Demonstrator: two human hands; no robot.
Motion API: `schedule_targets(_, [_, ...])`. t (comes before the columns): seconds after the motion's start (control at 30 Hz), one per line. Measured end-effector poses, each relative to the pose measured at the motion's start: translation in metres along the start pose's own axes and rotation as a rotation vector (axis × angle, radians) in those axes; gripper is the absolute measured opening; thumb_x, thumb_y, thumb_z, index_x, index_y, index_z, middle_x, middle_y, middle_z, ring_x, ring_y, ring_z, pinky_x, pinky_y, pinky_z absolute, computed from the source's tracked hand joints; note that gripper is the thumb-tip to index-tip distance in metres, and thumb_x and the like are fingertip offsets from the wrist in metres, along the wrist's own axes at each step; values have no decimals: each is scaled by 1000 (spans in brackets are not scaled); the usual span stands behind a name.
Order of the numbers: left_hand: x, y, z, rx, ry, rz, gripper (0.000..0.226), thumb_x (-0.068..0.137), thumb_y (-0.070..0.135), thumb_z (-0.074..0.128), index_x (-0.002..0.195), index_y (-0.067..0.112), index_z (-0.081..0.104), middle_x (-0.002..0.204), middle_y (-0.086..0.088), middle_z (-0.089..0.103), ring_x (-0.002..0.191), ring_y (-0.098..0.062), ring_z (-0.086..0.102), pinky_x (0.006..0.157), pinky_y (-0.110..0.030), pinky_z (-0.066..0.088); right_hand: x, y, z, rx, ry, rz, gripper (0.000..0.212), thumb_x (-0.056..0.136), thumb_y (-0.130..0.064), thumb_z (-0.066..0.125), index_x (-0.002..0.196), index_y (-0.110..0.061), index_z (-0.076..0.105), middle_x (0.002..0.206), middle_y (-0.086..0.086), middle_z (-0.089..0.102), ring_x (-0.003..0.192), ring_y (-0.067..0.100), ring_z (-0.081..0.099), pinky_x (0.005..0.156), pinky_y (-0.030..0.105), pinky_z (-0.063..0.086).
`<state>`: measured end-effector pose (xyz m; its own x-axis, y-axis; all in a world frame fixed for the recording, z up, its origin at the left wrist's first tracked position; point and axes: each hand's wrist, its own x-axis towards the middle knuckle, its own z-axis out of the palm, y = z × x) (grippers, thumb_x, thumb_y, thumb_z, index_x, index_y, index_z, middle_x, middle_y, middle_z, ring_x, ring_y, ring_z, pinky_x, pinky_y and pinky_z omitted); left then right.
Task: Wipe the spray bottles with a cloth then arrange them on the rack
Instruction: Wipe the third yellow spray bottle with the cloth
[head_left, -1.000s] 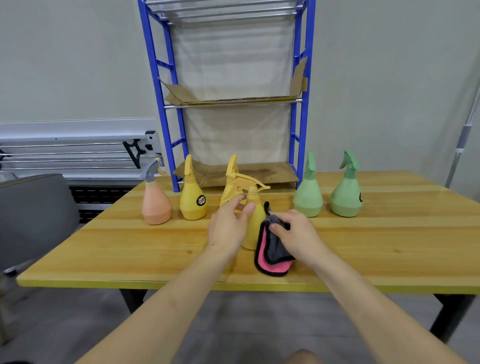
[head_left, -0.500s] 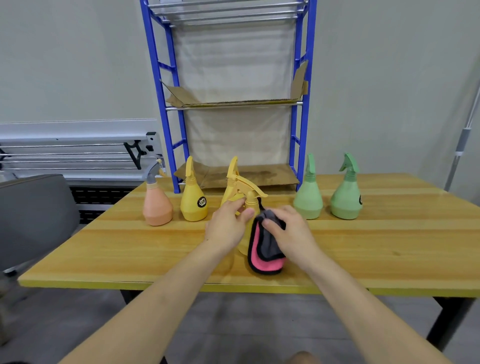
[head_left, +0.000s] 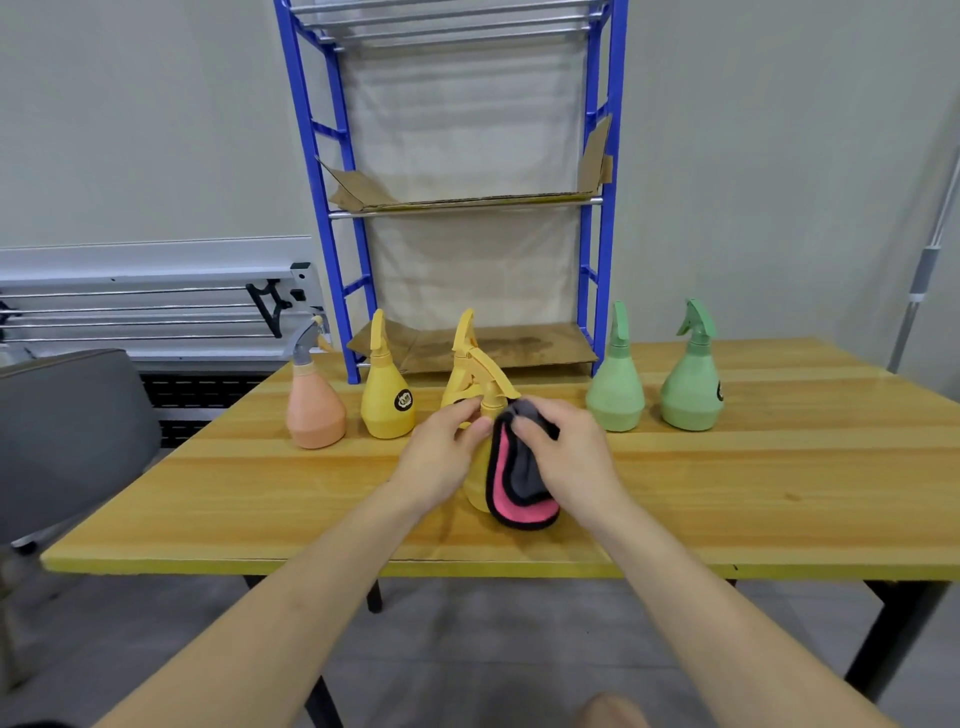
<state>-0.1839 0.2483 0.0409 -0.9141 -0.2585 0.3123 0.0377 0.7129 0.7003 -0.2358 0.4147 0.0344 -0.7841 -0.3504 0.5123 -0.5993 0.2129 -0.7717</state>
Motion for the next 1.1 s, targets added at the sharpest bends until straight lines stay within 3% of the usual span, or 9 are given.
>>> schedule_targets(0.13, [-8, 0, -1, -107, 31, -30, 33, 106, 32, 52, 139, 32, 49, 131, 11, 58, 119, -9, 57, 98, -25, 44, -6, 7, 2, 7, -63, -10, 14, 98, -16, 63, 97, -27, 72, 102, -9, 69, 100, 6, 60, 85, 23, 45])
schedule_targets(0.23, [-12, -3, 2, -158, 48, -22, 30, 106, 33, 52, 135, 33, 50, 138, 0, 62, 123, -14, 59, 107, -38, 50, -20, 27, -6, -42, -136, 66, 18, 97, -12, 64, 105, -22, 77, 113, -5, 70, 108, 11, 61, 96, 26, 45])
schedule_targets(0.33, [-15, 0, 2, -171, 48, -19, 35, 106, 32, 53, 141, 27, 51, 140, -1, 60, 128, -15, 56, 110, -44, 48, -27, 34, -11, -76, -176, 102, 25, 96, -8, 66, 100, -29, 77, 114, -1, 71, 109, 16, 63, 100, 34, 47])
schedule_targets(0.5, [-16, 4, 0, -128, 123, -31, 47, 95, 50, 64, 135, 25, 58, 122, 6, 62, 108, -11, 60, 96, -39, 54, -28, 31, -6, -42, -135, 126, 23, 96, -11, 64, 94, -31, 76, 106, -4, 72, 102, 16, 63, 92, 35, 49])
schedule_targets(0.7, [-18, 8, -1, -151, 106, -16, 34, 100, 34, 64, 133, 27, 58, 105, 20, 60, 101, -10, 60, 85, -26, 47, -4, -6, 1, 54, -20, -2, 18, 99, -17, 60, 100, -25, 76, 93, -12, 74, 92, 7, 66, 82, 24, 50])
schedule_targets(0.83, [-18, 1, -5, -154, 85, -12, 24, 98, 37, 66, 119, 28, 57, 110, 10, 66, 103, -10, 64, 93, -32, 53, -13, 2, 3, 84, -66, 33, 22, 101, -15, 58, 102, -29, 75, 94, -14, 75, 94, 5, 66, 82, 21, 49])
schedule_targets(0.93, [-17, -3, -7, -123, 73, 11, 27, 101, 36, 62, 125, 24, 62, 120, 9, 68, 112, -10, 63, 102, -36, 51, -25, 23, -1, 16, -113, 108, 31, 98, -11, 60, 89, -36, 75, 98, -15, 76, 101, 10, 67, 92, 29, 51])
schedule_targets(1.0, [-17, -3, -9, -59, 94, 26, 31, 103, 35, 59, 132, 24, 61, 125, 7, 64, 117, -11, 59, 105, -36, 48, -29, 28, -3, -18, -152, 151, 35, 96, -8, 60, 81, -36, 75, 91, -11, 77, 96, 14, 68, 92, 34, 52])
schedule_targets(1.1, [-17, -1, -13, -1, 109, 16, 38, 103, 35, 57, 139, 20, 58, 122, -1, 61, 111, -15, 58, 102, -37, 49, -29, 28, 1, -14, -127, 185, 35, 96, -7, 58, 80, -33, 75, 89, -7, 76, 93, 17, 67, 91, 36, 53])
